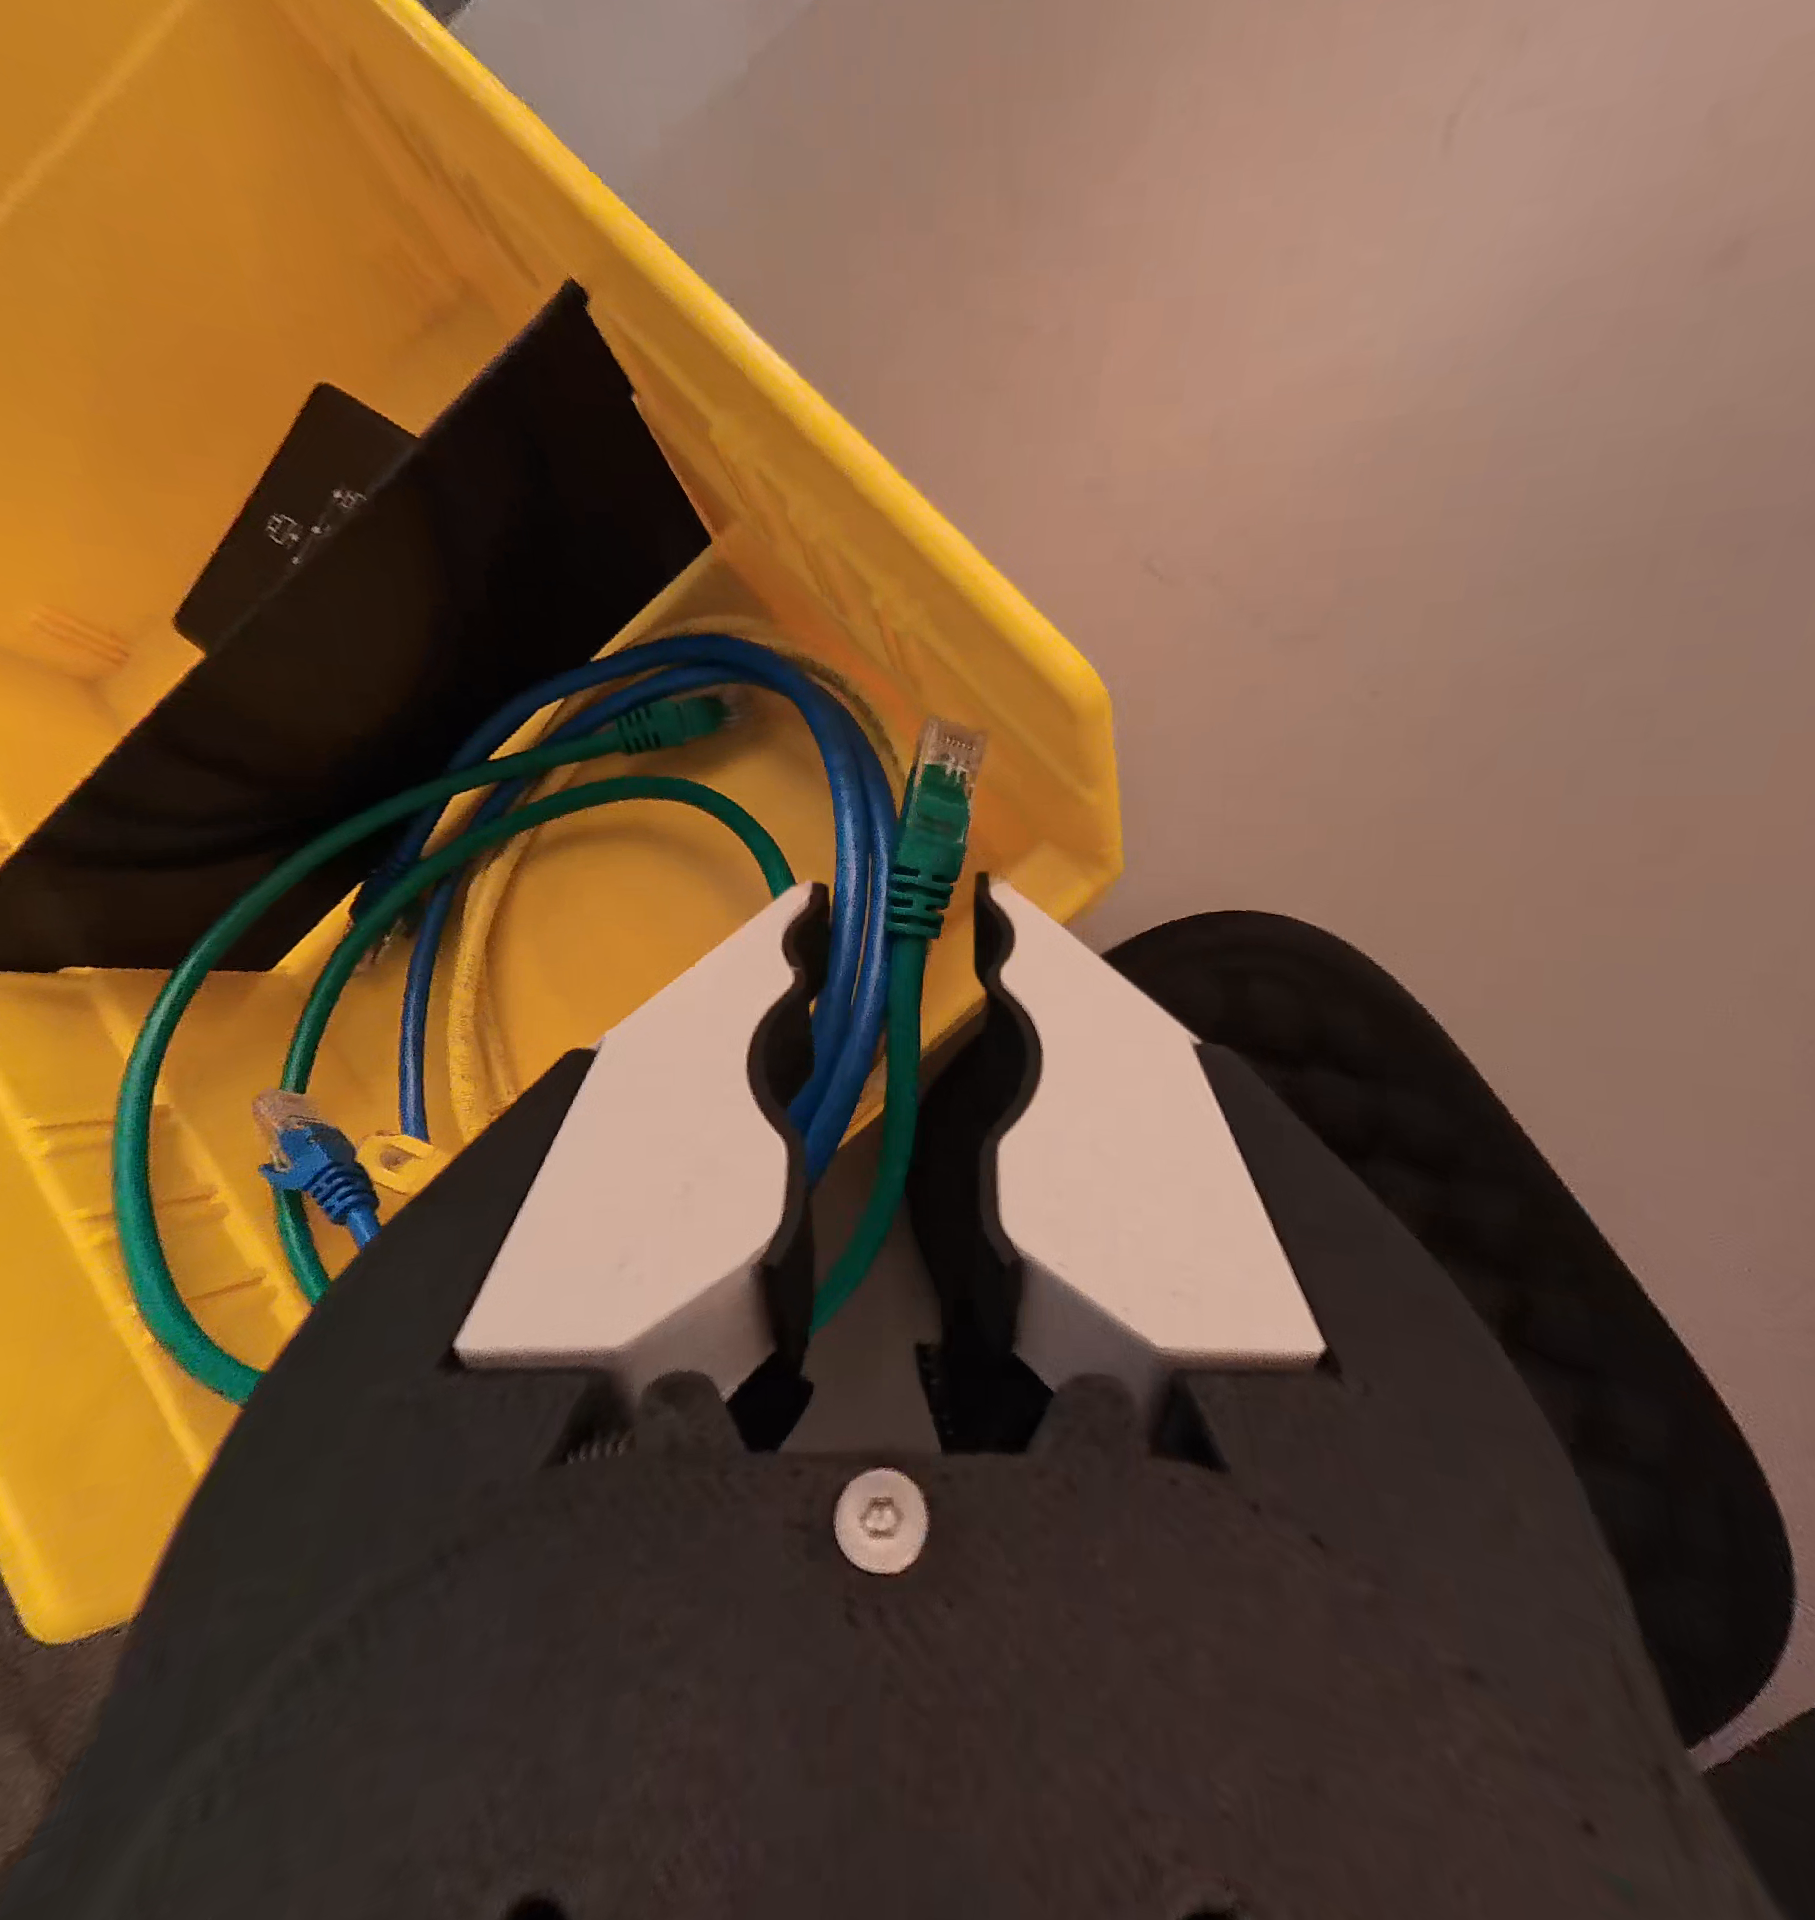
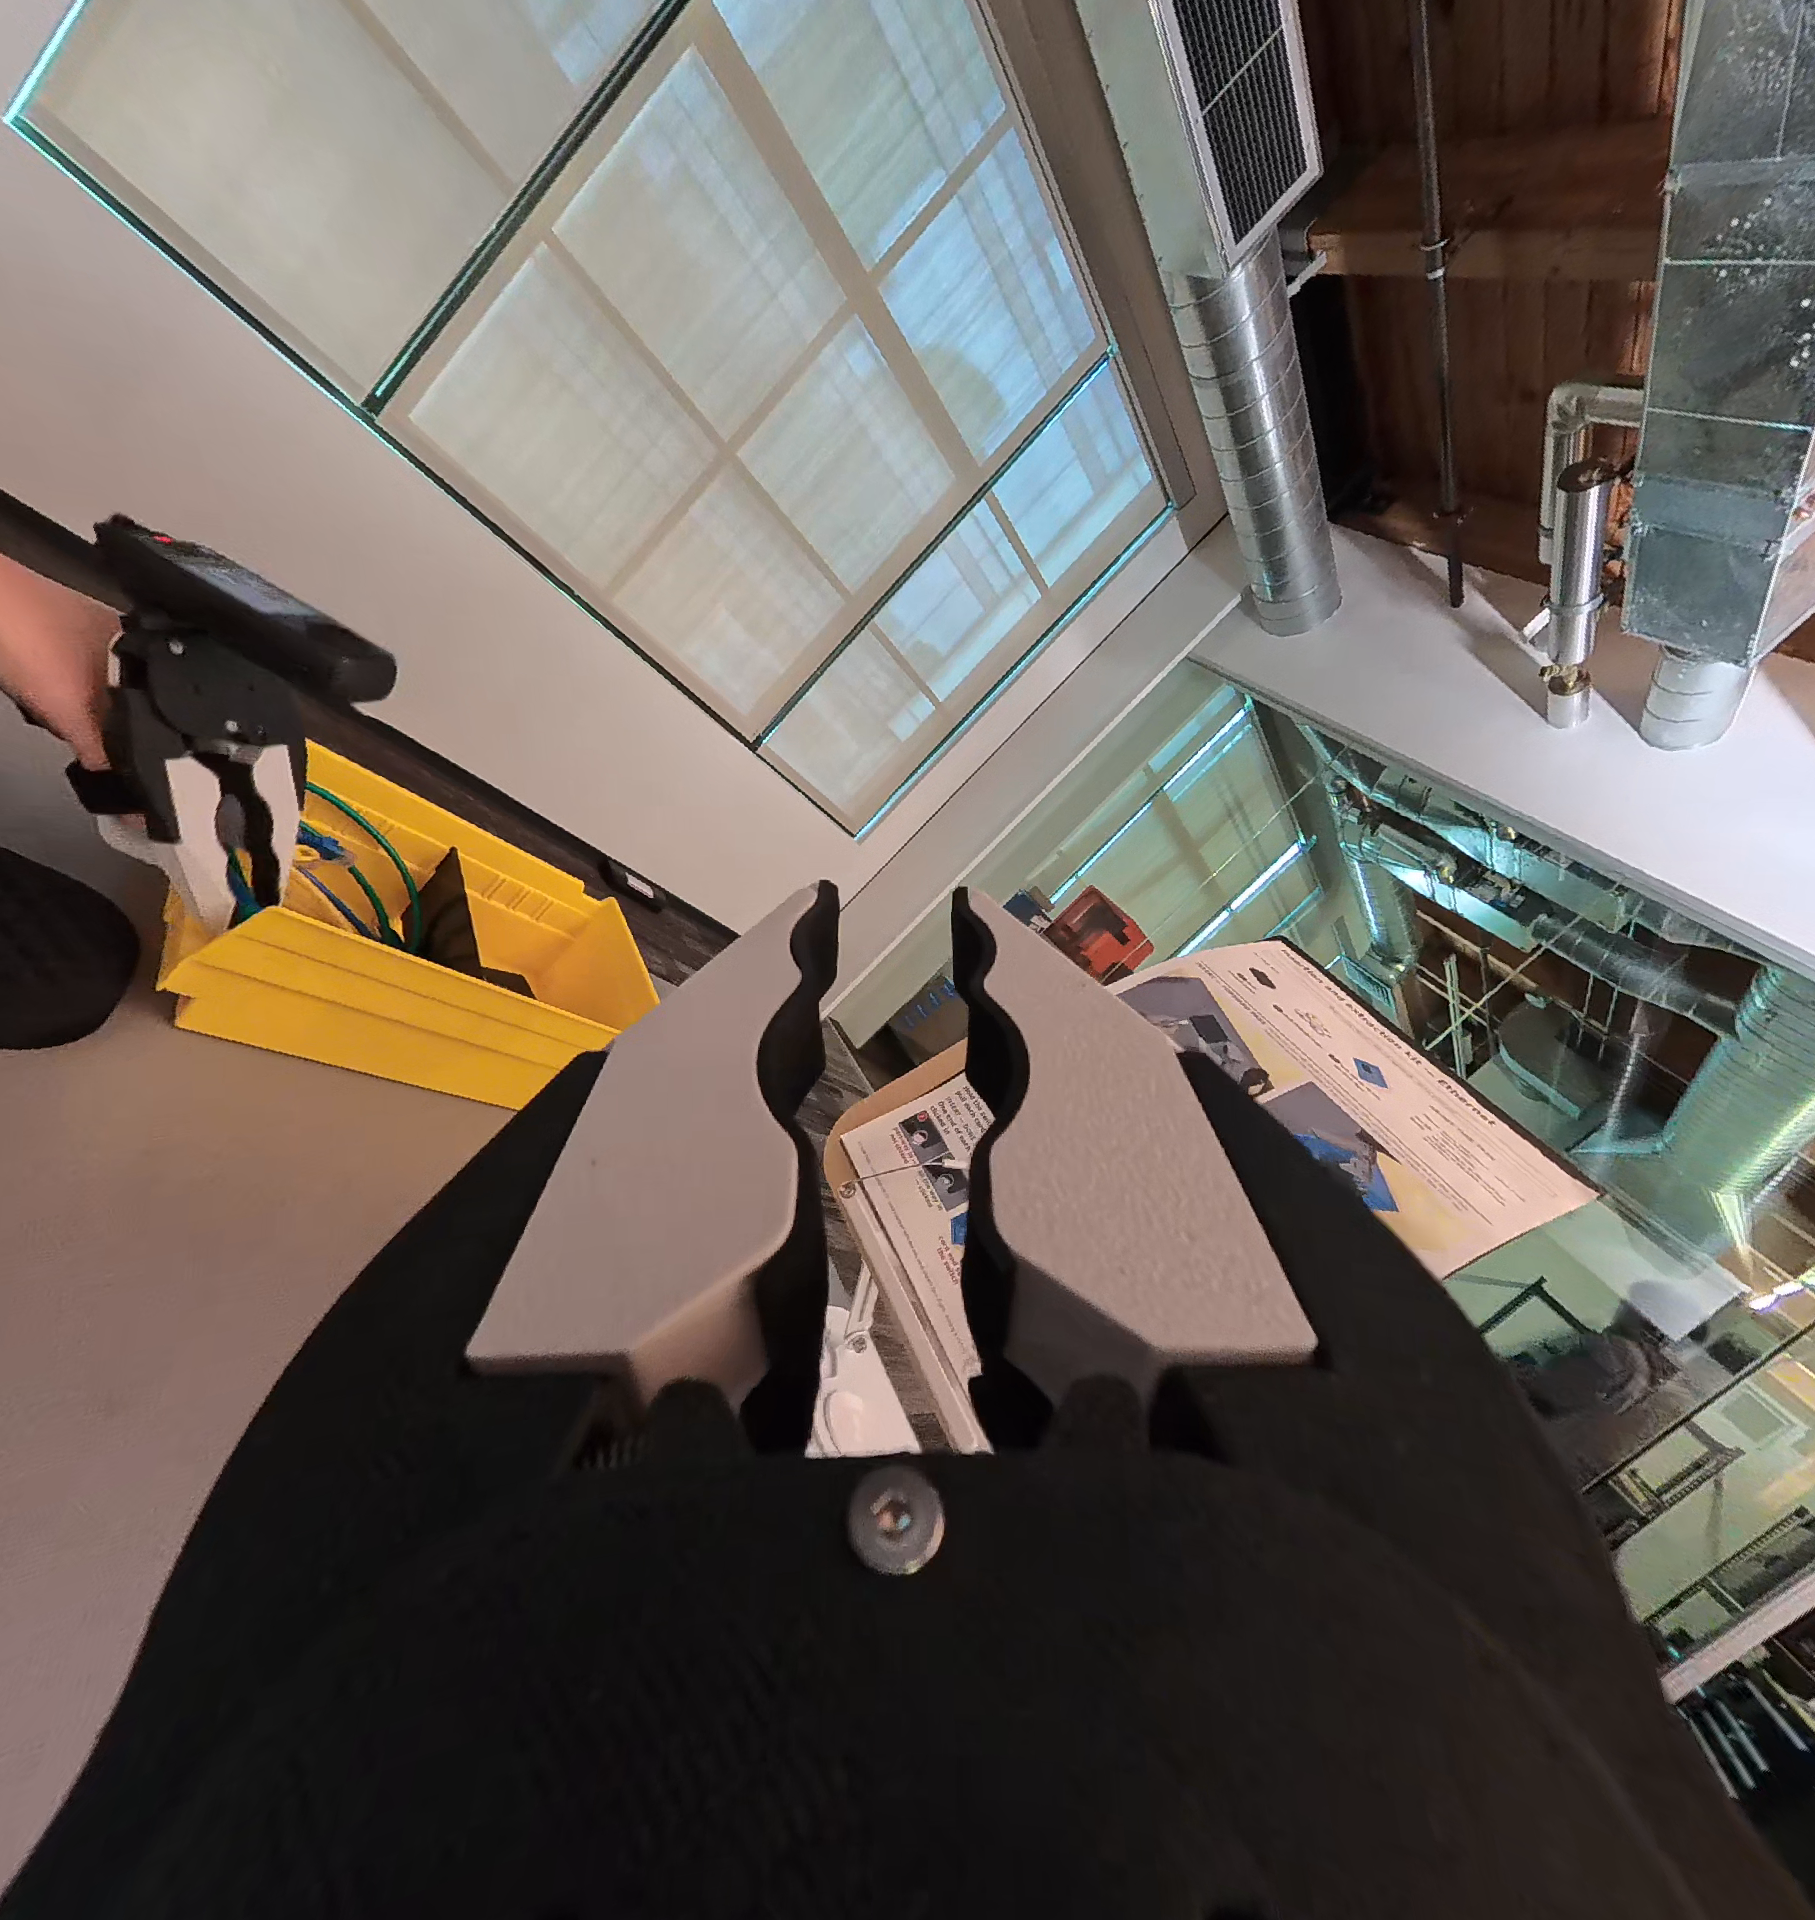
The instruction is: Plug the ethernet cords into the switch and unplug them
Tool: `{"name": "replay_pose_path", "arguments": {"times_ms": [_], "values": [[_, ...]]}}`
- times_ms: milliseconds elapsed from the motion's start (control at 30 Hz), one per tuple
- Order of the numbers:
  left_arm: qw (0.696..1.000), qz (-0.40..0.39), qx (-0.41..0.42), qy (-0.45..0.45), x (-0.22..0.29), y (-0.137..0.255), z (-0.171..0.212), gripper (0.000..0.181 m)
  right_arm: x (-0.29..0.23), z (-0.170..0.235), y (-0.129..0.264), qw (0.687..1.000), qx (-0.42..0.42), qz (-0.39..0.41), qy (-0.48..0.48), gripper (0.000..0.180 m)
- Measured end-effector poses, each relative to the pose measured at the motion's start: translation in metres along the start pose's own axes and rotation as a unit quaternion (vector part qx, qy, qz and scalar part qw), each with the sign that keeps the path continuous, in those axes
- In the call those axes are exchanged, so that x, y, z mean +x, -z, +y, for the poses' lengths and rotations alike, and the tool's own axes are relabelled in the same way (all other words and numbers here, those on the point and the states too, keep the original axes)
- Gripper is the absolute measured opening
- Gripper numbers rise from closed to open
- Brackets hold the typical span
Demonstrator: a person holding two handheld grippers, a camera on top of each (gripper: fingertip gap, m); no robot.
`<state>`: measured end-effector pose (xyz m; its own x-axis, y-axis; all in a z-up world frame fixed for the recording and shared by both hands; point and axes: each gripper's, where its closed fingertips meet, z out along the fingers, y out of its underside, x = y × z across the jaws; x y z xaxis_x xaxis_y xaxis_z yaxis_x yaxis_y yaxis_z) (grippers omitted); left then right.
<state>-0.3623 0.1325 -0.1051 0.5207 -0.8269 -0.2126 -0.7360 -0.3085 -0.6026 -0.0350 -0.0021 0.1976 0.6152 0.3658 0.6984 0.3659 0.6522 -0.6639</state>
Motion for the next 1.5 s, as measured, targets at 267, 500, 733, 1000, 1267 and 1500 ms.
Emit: {"name": "replay_pose_path", "arguments": {"times_ms": [267,500,733,1000,1267,1500], "values": [[1.0,-0.004,0.005,-0.011,-0.003,0.009,-0.008,0.012,0.002,0.001,0.002,1.0,-0.003,0.002,0.0,0.021],[0.998,-0.018,0.047,0.023,-0.013,0.025,-0.022,0.01,0.005,0.003,0.004,1.0,-0.004,0.005,-0.002,0.021],[0.973,-0.105,0.174,0.114,-0.076,0.107,-0.06,0.009,0.005,0.005,0.003,1.0,-0.007,0.005,-0.001,0.021],[0.942,-0.147,0.255,0.159,-0.136,0.209,-0.107,0.009,0.007,0.012,0.002,1.0,-0.016,0.007,-0.007,0.021],[0.928,-0.221,0.283,0.103,-0.145,0.277,-0.164,0.009,0.002,0.024,-0.005,0.999,-0.037,0.0,-0.009,0.022],[0.916,-0.216,0.332,0.066,-0.108,0.302,-0.224,0.009,-0.006,0.033,-0.012,0.998,-0.052,-0.015,-0.011,0.024]]}}
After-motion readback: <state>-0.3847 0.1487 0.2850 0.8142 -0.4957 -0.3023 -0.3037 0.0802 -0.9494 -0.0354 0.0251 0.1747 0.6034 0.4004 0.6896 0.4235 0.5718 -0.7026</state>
